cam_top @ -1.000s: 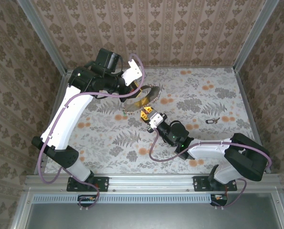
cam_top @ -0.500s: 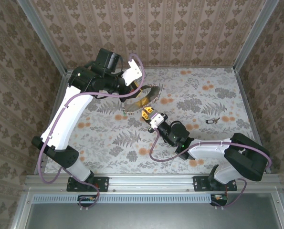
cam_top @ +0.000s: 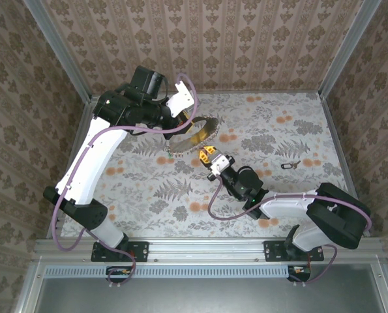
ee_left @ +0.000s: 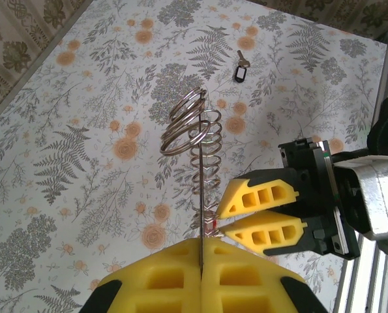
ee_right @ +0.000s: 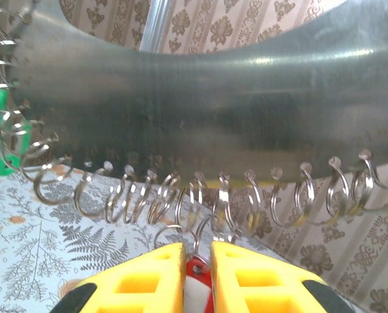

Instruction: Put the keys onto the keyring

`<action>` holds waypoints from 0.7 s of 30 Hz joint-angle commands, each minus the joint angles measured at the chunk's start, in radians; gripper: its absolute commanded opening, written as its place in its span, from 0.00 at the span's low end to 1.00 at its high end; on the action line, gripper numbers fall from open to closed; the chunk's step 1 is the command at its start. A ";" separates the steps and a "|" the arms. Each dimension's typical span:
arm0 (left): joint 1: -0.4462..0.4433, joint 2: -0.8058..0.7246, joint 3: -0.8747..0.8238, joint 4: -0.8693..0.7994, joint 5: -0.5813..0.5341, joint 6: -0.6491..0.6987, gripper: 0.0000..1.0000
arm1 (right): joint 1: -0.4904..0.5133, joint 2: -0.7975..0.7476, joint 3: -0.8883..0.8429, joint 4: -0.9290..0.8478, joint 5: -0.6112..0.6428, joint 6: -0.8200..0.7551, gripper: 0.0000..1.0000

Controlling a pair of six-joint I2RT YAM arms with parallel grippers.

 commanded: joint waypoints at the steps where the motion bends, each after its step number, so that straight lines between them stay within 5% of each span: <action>1: -0.003 0.004 0.046 -0.010 0.001 -0.009 0.00 | -0.004 -0.022 -0.004 0.014 -0.012 0.032 0.17; 21: -0.006 0.008 0.054 -0.012 -0.001 -0.014 0.00 | -0.003 0.030 0.081 0.025 -0.084 0.034 0.15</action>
